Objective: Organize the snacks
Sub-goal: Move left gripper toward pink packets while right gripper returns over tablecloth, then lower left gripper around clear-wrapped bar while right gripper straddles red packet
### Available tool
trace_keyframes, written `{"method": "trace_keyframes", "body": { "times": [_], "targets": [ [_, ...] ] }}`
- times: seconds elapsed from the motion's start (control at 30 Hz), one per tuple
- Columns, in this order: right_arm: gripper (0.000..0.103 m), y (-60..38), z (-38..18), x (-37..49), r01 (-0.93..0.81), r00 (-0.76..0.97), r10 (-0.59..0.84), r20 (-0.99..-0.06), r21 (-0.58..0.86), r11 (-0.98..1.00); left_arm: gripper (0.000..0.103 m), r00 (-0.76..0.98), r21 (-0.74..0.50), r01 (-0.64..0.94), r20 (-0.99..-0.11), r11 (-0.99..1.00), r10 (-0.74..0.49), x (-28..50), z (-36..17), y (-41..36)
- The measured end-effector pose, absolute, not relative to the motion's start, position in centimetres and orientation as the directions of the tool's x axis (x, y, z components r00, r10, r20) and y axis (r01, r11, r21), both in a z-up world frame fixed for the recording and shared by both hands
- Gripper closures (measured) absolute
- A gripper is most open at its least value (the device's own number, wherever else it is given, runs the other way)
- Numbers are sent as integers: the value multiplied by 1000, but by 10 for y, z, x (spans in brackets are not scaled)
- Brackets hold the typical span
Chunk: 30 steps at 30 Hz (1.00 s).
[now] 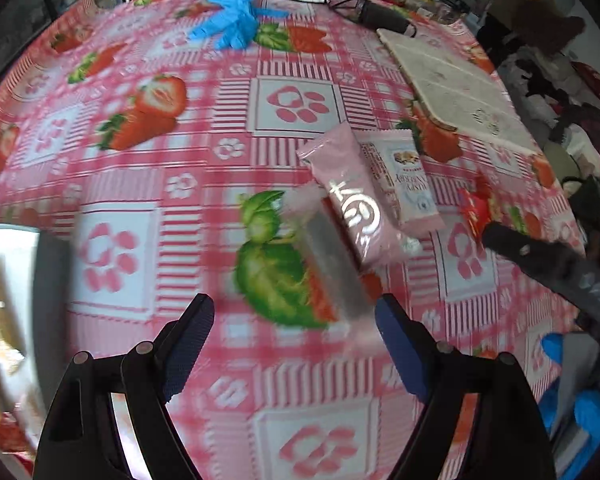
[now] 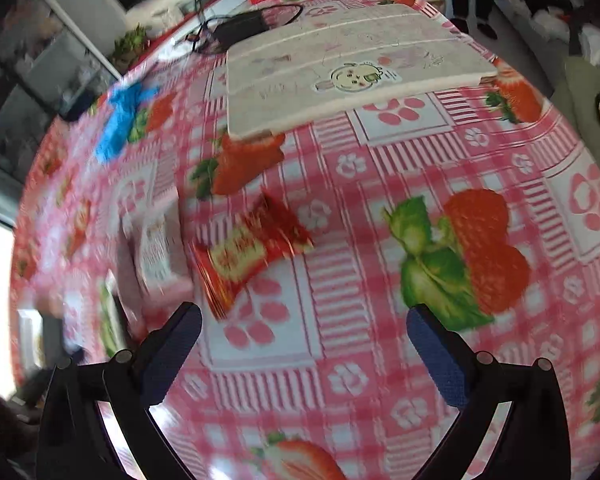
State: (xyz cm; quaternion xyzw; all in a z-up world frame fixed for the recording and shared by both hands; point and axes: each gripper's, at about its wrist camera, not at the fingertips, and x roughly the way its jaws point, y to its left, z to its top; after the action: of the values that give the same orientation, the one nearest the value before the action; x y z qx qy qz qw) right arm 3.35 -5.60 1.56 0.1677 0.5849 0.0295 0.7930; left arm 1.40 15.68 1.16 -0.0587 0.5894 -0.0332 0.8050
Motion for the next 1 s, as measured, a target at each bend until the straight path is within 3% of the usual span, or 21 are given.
{"method": "trace_keyframes", "body": {
  "times": [0.2, 0.23, 0.27, 0.33, 0.37, 0.4, 0.43, 0.57, 0.8, 0.83, 0.87, 0.9, 0.97, 1.0],
  "targets": [
    [0, -44, 14, 60, 196, 357, 273, -893, 357, 913, 18, 365, -11, -35, -931, 999, 2, 22, 7, 144],
    [4, -40, 14, 63, 191, 356, 267, -895, 349, 917, 19, 374, -8, -38, -927, 999, 6, 21, 7, 144],
    [11, -35, 14, 65, 186, 356, 252, -900, 332, 925, 24, 385, -8, -40, -923, 999, 8, 19, 8, 146],
    [58, -29, 17, 64, 161, 361, 214, -908, 287, 944, 44, 409, -5, -35, -913, 999, 10, 17, 10, 147],
    [64, -28, 16, 63, 146, 354, 223, -908, 289, 946, 61, 418, 2, -26, -908, 1000, 13, 15, 12, 148],
    [64, -29, 16, 61, 136, 353, 235, -906, 298, 945, 77, 420, 0, -21, -908, 1000, 9, 13, 14, 149],
    [64, -30, 16, 59, 125, 350, 239, -905, 299, 946, 82, 420, -6, -17, -908, 1000, 2, 10, 14, 151],
    [64, -35, 17, 36, 89, 332, 274, -902, 319, 943, 84, 423, -40, -9, -905, 999, -32, -20, 15, 161],
    [64, -28, 21, -41, -99, 285, 250, -925, 231, 968, 83, 428, -74, 28, -900, 997, -79, -114, 15, 172],
    [64, -28, 21, -52, -128, 281, 242, -929, 213, 969, 80, 425, -84, 33, -901, 996, -90, -125, 16, 174],
    [64, -27, 22, -64, -156, 275, 234, -933, 197, 968, 67, 425, -84, 34, -900, 996, -90, -131, 17, 176],
    [58, -28, 23, -72, -167, 269, 224, -937, 184, 969, 44, 432, -80, 35, -897, 996, -87, -135, 18, 178],
    [30, -35, 28, -86, -145, 286, 191, -939, 155, 977, 18, 468, -53, 32, -881, 998, -62, -142, 21, 182],
    [7, -40, 31, -91, -127, 307, 188, -933, 155, 980, 18, 492, -36, 22, -869, 999, -42, -144, 25, 186]
  ]
}}
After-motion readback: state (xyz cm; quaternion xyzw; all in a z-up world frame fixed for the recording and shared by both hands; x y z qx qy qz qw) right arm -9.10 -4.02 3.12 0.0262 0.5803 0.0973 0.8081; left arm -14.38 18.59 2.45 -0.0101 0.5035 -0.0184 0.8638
